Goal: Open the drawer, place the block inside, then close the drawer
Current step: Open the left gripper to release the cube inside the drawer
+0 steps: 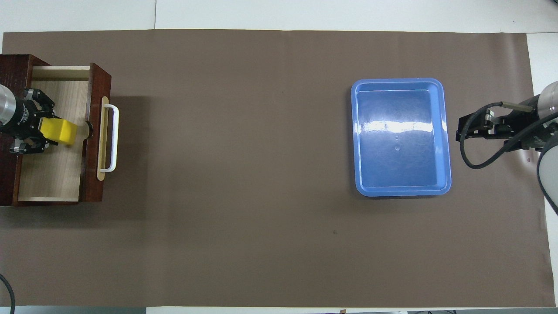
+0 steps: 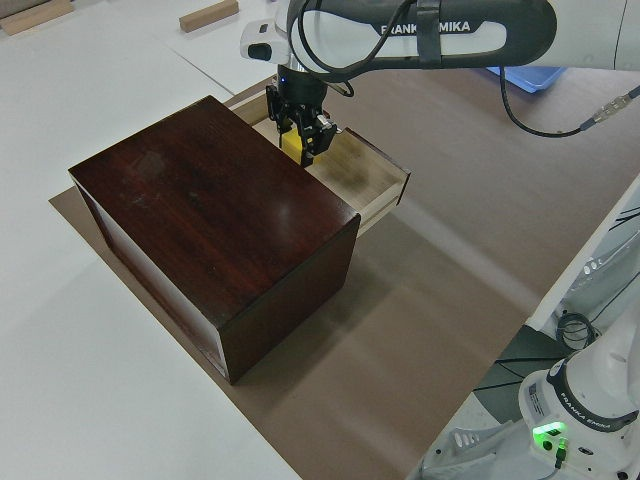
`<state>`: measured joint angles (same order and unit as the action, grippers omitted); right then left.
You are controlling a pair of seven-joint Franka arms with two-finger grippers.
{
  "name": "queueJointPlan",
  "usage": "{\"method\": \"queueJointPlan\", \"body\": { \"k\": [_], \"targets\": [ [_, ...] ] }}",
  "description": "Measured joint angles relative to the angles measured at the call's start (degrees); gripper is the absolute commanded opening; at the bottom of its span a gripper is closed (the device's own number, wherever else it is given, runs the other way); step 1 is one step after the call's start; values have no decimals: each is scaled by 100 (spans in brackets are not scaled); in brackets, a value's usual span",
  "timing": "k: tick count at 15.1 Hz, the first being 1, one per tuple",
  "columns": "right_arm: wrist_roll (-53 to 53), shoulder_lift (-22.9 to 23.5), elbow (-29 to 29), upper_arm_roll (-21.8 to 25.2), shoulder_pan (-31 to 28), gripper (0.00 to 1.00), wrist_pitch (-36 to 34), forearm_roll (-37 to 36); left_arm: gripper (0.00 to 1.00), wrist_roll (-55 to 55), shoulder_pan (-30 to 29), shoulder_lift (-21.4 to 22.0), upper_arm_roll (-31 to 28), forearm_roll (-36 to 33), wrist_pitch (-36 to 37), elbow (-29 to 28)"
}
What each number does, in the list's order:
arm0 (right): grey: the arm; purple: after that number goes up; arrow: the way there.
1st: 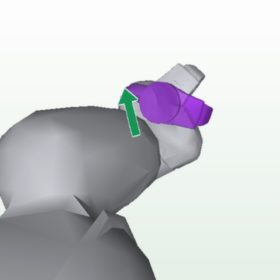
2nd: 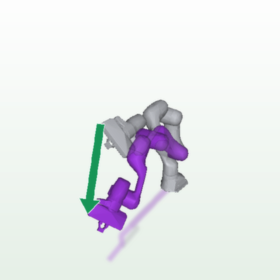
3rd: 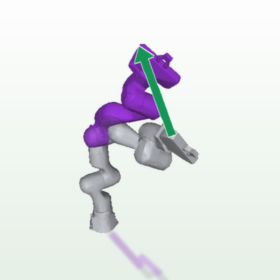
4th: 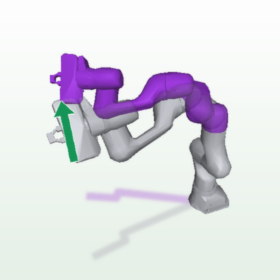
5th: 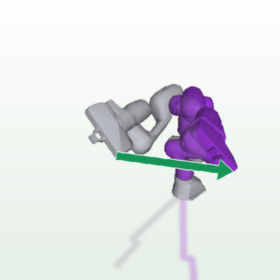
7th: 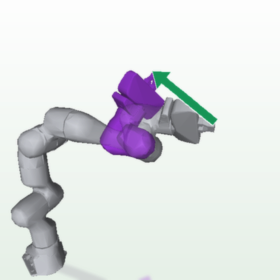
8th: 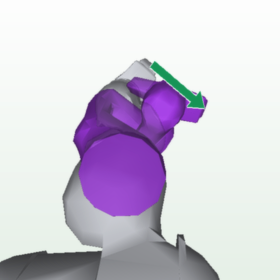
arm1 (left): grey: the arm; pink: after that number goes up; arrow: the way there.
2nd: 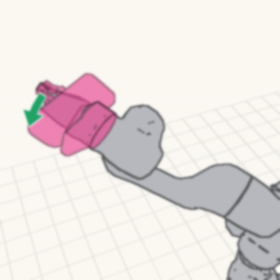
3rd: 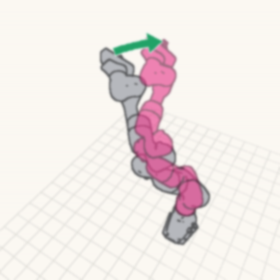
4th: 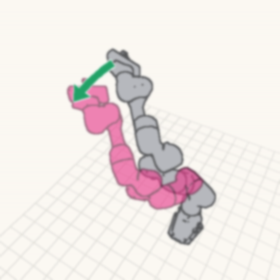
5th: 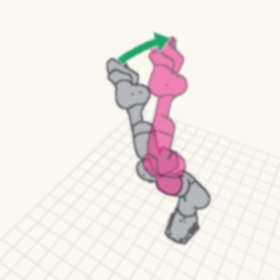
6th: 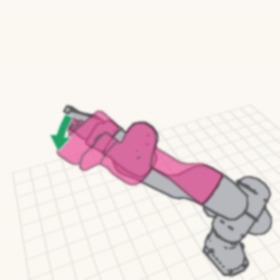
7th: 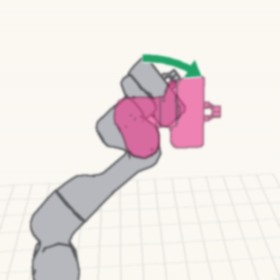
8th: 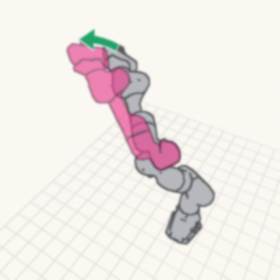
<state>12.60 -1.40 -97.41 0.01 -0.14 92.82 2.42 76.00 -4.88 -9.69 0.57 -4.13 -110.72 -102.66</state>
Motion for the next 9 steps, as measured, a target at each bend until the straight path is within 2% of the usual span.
{"method": "queueJointPlan", "body": {
  "k": [4,5,6,7,9],
  "targets": [
    [-177,0,-42,-30,-61,100,50,0,0,-38,-10,80,-3,0,-336,-359],
    [-190,-1,-42,-41,-42,100,52,0,24,-40,-12,100,-11,0,-393,-427],
    [-254,-3,-42,-46,-23,100,53,-4,74,-42,-13,122,-13,0,-423,-459],
    [-420,-4,-42,-51,-19,100,53,-9,100,-46,-11,146,-11,0,-424,-474],
    [-733,-4,-42,-50,-22,100,53,-22,100,-51,-8,180,-5,0,-425,-480]
  ]
}}
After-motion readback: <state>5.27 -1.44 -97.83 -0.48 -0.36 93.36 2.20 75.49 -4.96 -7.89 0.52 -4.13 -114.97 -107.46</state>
